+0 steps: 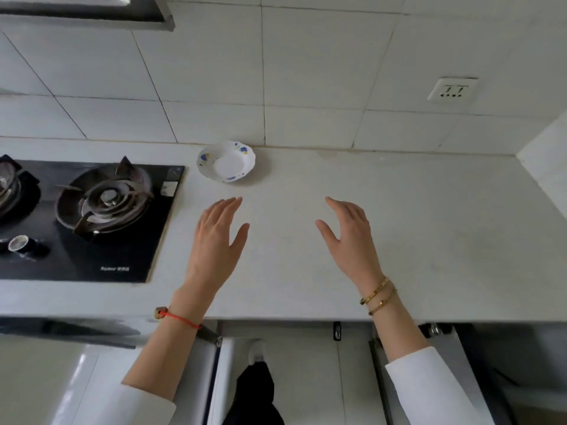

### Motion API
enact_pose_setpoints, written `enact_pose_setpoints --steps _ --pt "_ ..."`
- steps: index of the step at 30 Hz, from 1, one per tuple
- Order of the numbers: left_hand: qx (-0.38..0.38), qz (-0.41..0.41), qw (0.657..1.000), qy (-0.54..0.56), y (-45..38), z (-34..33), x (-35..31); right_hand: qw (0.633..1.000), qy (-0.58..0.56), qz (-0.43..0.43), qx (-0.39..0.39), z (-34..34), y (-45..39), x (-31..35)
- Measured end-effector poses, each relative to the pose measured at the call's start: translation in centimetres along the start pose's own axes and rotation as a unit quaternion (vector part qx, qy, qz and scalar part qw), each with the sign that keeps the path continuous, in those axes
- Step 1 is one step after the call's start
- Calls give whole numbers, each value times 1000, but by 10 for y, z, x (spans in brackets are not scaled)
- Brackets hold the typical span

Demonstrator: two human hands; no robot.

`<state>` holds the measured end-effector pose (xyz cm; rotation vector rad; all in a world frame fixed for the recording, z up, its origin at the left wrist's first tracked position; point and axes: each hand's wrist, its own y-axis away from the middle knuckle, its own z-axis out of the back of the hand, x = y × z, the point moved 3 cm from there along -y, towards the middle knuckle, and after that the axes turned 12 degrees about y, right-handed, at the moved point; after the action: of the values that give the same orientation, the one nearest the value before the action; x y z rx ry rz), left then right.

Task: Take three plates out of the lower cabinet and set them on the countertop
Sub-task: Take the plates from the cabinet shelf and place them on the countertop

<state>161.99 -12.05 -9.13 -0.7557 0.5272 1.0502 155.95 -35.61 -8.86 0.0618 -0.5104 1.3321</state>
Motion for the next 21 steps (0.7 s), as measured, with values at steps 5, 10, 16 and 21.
enact_pose_setpoints --steps 5,10,16,21 --pt "-18 3 1000 2 74 -8 -43 1000 -5 10 9 28 78 -23" --pt "-31 14 999 11 145 -13 -79 1000 -6 18 11 53 145 -43" --pt "-47 34 998 14 208 -9 -111 1000 -19 17 18 74 203 -57" --pt "-35 62 997 13 241 -15 -121 999 -26 6 37 77 240 -68"
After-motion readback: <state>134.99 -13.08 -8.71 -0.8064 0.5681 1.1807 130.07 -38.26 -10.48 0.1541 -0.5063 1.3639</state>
